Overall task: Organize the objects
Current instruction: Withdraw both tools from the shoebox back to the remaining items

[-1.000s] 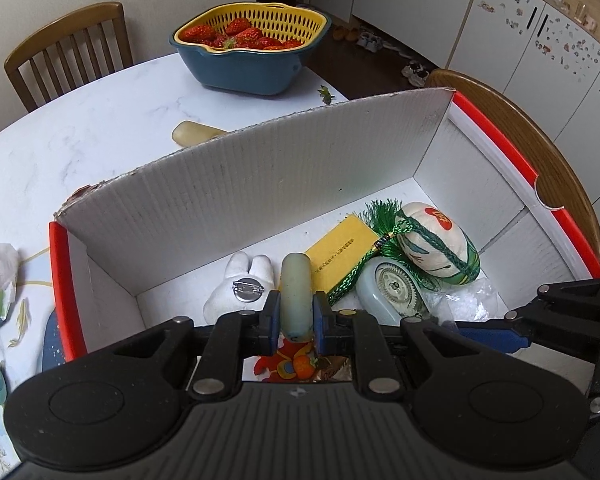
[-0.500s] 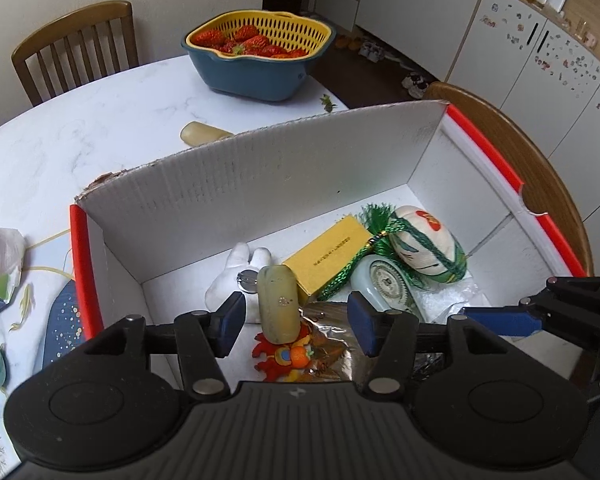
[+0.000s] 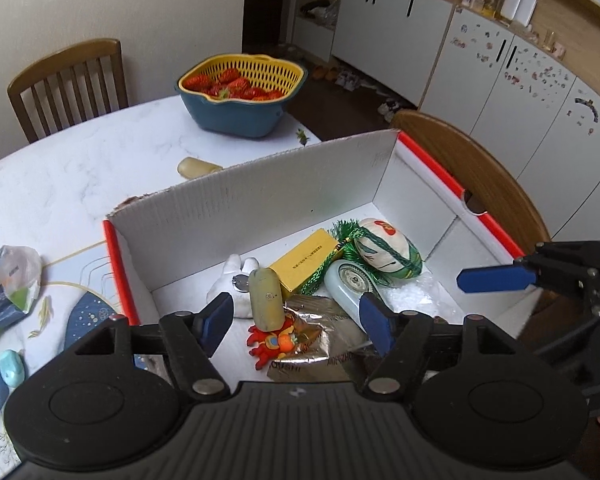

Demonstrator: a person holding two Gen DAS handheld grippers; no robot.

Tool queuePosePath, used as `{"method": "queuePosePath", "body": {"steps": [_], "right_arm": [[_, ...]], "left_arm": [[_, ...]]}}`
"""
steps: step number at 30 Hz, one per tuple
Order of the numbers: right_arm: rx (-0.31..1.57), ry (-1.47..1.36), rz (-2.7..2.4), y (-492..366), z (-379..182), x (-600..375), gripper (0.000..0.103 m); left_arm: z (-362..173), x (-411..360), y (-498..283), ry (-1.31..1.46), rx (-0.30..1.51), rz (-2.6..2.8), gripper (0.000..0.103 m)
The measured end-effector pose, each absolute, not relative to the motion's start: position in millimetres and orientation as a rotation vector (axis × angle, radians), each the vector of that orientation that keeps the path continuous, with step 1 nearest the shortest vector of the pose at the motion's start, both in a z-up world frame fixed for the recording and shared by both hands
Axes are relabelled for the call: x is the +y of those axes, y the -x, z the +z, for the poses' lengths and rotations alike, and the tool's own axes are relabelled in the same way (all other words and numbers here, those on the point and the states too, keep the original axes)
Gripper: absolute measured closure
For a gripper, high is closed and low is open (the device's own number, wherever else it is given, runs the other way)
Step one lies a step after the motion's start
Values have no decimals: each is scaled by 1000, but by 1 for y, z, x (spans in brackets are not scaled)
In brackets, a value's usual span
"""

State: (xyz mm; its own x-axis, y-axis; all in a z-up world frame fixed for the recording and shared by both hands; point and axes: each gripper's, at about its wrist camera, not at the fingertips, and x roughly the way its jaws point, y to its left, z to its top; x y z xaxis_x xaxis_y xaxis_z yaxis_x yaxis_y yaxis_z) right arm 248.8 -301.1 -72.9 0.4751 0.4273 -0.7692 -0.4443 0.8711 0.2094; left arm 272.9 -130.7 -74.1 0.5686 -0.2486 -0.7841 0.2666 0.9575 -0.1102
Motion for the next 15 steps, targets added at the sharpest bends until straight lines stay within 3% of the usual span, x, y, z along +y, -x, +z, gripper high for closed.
{"method": "queuePosePath", "body": {"steps": [15], "right_arm": [[823,12,495,-218,-42,-286,7]], "left_arm": [[-44,-88,-226,-6,813,-322,19]]}}
